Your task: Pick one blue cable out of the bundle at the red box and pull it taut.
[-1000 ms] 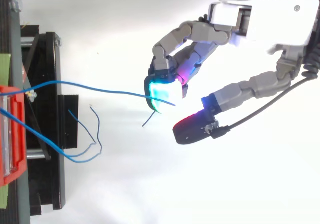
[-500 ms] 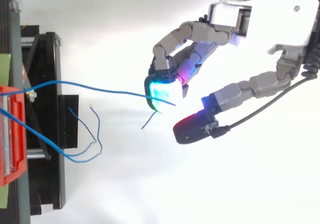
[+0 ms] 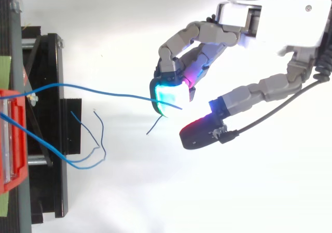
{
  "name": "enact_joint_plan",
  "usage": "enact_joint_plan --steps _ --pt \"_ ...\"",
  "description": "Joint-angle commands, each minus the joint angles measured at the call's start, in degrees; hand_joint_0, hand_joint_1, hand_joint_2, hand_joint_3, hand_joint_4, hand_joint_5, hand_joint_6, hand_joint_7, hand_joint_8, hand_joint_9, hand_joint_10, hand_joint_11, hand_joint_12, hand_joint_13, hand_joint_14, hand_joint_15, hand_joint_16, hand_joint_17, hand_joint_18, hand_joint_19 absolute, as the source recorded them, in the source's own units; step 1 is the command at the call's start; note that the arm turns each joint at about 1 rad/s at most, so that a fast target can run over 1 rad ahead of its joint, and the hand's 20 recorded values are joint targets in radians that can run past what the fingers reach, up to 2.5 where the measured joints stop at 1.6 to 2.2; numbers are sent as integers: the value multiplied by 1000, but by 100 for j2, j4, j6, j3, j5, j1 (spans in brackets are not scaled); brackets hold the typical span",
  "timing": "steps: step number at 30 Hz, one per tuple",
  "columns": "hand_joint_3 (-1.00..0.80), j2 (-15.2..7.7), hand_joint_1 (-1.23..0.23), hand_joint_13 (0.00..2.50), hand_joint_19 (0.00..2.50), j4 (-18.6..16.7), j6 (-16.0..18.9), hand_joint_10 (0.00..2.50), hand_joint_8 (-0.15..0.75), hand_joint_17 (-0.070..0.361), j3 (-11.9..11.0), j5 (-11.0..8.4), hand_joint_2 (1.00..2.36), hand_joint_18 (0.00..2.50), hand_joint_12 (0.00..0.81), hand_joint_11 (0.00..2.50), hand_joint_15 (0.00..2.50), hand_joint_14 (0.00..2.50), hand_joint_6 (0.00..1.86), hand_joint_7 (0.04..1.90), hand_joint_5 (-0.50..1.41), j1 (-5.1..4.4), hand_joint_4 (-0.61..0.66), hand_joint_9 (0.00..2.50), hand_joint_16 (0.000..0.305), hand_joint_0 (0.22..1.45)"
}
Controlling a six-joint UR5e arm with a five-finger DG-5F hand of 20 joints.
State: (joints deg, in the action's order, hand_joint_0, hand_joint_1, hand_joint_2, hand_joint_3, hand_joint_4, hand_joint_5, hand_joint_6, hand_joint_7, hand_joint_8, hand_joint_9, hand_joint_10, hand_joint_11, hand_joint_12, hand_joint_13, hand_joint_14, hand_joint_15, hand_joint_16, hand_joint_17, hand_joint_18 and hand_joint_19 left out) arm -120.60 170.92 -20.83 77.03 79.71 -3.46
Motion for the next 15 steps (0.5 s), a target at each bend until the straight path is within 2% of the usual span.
enact_joint_plan --steps 1,15 --pt "17 1 -894 695 376 3 0 10 333 152 5 -9 1017 848 387 411 250 8 891 1177 -93 -6 59 839 68 622" --pt "17 -8 -894 694 375 -6 0 10 334 152 5 0 1017 847 388 416 249 8 891 1175 -93 -6 52 844 68 623"
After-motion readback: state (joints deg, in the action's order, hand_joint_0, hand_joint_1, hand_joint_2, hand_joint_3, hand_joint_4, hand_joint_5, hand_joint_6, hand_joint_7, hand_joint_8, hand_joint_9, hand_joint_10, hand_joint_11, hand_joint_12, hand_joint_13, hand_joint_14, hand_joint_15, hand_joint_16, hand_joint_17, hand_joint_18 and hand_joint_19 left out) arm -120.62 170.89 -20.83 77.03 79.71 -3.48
